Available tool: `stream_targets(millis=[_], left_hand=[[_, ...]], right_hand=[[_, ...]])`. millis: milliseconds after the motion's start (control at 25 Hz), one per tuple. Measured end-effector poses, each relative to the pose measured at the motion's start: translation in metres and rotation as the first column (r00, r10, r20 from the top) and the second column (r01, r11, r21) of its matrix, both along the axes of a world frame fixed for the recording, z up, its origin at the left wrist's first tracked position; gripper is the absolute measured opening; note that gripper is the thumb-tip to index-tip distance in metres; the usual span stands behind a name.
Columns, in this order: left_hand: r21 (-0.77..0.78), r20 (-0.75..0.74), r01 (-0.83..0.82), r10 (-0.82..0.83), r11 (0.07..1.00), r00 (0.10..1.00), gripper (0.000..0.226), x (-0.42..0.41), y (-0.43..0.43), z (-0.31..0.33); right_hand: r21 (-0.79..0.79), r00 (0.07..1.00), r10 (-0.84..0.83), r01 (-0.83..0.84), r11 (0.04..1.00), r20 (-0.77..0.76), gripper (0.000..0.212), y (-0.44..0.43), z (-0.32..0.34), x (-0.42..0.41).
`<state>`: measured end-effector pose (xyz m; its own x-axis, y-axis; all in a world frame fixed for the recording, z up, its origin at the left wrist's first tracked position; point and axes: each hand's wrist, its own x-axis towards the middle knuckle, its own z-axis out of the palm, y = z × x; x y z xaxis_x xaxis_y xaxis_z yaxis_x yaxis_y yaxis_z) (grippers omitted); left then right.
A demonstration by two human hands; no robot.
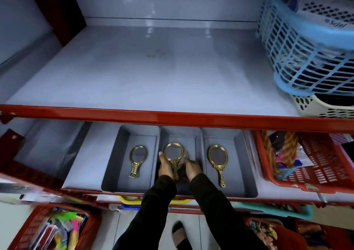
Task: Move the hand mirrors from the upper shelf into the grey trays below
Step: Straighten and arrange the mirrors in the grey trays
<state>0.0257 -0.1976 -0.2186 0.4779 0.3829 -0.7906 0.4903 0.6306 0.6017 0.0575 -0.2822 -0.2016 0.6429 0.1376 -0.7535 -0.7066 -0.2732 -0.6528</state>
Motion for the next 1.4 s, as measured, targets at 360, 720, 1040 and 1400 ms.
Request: stream_targets(millis=[360, 720, 1040, 1400], left_hand=[[-0.152, 0.078, 0.115, -0.104, 0.982, 0.992, 0.089, -0.019, 0.004, -0.008], [-0.139, 0.126, 0.167, -0.149, 0.976, 0.981, 0.088, -0.018, 0.006, 0.000], [-0.100, 0.073, 0.242, -0.236, 0.965, 0.969, 0.089, -0.024, 0.005, 0.002], [-0.107, 0.035, 0.267, -0.265, 0.958, 0.964, 0.089, -0.024, 0.003, 0.017]], right_hand=[[-0.023, 0.998, -0.022, 0.020, 1.000, -0.064, 0.033, 0.012, -0.013, -0.021], [-0.041, 1.000, -0.025, 0.024, 0.999, -0.006, 0.031, 0.012, -0.013, -0.023], [-0.052, 0.998, -0.061, 0.062, 0.997, 0.012, 0.033, 0.009, -0.014, -0.034], [-0.033, 0.999, -0.037, 0.036, 0.999, -0.031, 0.030, 0.006, -0.015, -0.033]])
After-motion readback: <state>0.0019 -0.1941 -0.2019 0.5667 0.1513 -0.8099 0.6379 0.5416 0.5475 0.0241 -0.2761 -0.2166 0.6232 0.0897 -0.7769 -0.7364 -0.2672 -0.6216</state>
